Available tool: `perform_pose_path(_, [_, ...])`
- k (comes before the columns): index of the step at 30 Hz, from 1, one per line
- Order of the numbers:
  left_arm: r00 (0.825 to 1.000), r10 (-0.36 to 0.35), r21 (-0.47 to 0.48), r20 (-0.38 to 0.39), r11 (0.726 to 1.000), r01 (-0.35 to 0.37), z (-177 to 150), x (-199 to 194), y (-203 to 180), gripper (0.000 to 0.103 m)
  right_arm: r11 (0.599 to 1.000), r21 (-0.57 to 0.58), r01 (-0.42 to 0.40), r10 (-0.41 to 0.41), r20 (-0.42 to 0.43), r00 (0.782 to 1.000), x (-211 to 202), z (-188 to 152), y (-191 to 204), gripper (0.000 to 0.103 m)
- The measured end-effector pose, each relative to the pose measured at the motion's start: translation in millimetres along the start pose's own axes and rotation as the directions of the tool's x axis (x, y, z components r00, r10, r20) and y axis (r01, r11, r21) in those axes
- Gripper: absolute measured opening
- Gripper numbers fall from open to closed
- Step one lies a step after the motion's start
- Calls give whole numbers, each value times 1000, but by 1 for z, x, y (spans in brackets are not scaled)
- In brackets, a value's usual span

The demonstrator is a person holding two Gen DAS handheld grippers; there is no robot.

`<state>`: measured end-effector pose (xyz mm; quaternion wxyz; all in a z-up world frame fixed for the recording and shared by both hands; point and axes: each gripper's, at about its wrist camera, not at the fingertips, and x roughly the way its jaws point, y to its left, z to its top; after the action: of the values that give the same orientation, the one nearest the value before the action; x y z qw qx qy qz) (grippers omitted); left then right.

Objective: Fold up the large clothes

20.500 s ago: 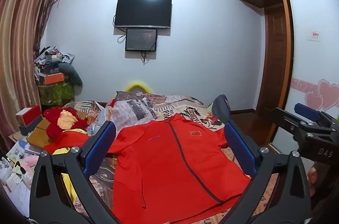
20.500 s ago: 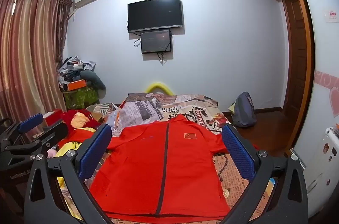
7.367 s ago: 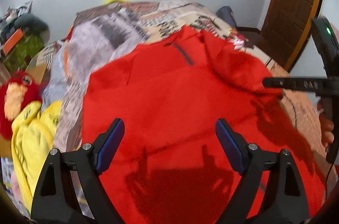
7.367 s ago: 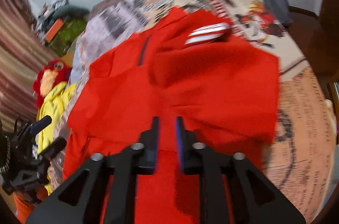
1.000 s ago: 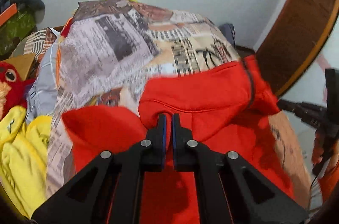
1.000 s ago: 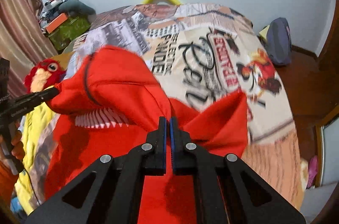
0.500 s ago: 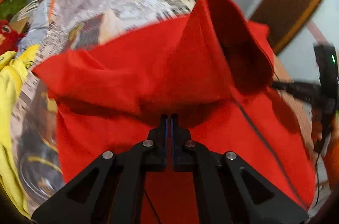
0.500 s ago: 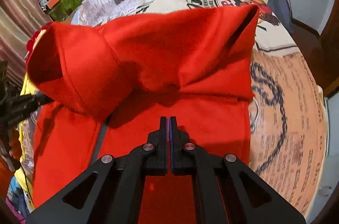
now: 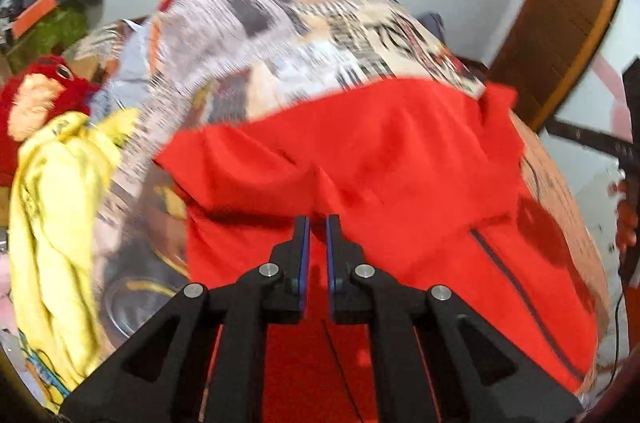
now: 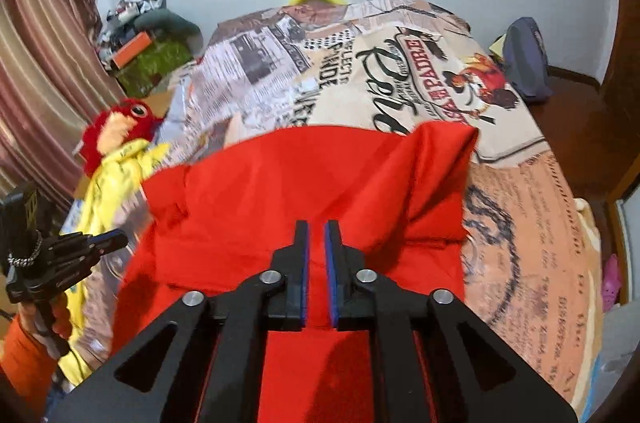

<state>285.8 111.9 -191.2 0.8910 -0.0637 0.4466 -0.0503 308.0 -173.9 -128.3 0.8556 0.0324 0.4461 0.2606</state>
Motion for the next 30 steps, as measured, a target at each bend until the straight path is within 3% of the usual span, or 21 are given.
perform_pose_path(4, [999, 42, -24, 16, 999, -42, 26, 16, 13, 5, 1000, 24, -9, 9, -27, 1000, 35, 14, 6, 28])
perform_pose_path(8, [999, 22, -105, -36, 994, -26, 42, 59, 33, 5, 999, 41, 11, -8, -71, 997, 74, 23, 5, 28])
perform_pose_path(11, [995, 59, -130, -86, 989, -70, 44, 93, 45, 5, 995, 24, 92, -89, -109, 990, 101, 28, -3, 28])
perform_pose_path(14, [982, 105, -156, -156, 979, -130, 34, 121, 58, 5, 972, -22, 234, -235, -133, 963, 117, 29, -21, 28])
perform_pose_path(18, [972, 119, -191, -205, 969, -159, 14, 142, 77, 5, 924, 29, 382, -378, -101, 920, 108, 17, -68, 33])
perform_pose_path(21, [978, 100, -222, -181, 965, -139, 8, 137, 84, 5, 921, 116, 372, -359, -119, 926, 96, 3, -107, 36])
perform_pose_path(23, [975, 125, -216, -182, 963, -164, 7, 134, 82, 4, 890, 146, 433, -417, -128, 900, 84, -7, -129, 43])
perform_pose_path(24, [973, 141, -207, -183, 962, -178, 6, 133, 80, 4, 871, 166, 462, -443, -136, 886, 78, -11, -140, 51])
perform_pose_path(26, [965, 184, -187, -185, 958, -218, 4, 128, 77, 4, 846, 184, 500, -475, -166, 864, 68, -17, -152, 55])
perform_pose_path(28, [962, 198, -187, -188, 954, -233, 4, 123, 77, 4, 840, 189, 509, -477, -193, 858, 55, -21, -161, 55])
perform_pose_path(30, [959, 204, -190, -195, 952, -241, 3, 117, 78, 5, 852, 198, 484, -452, -188, 872, 41, -23, -160, 55])
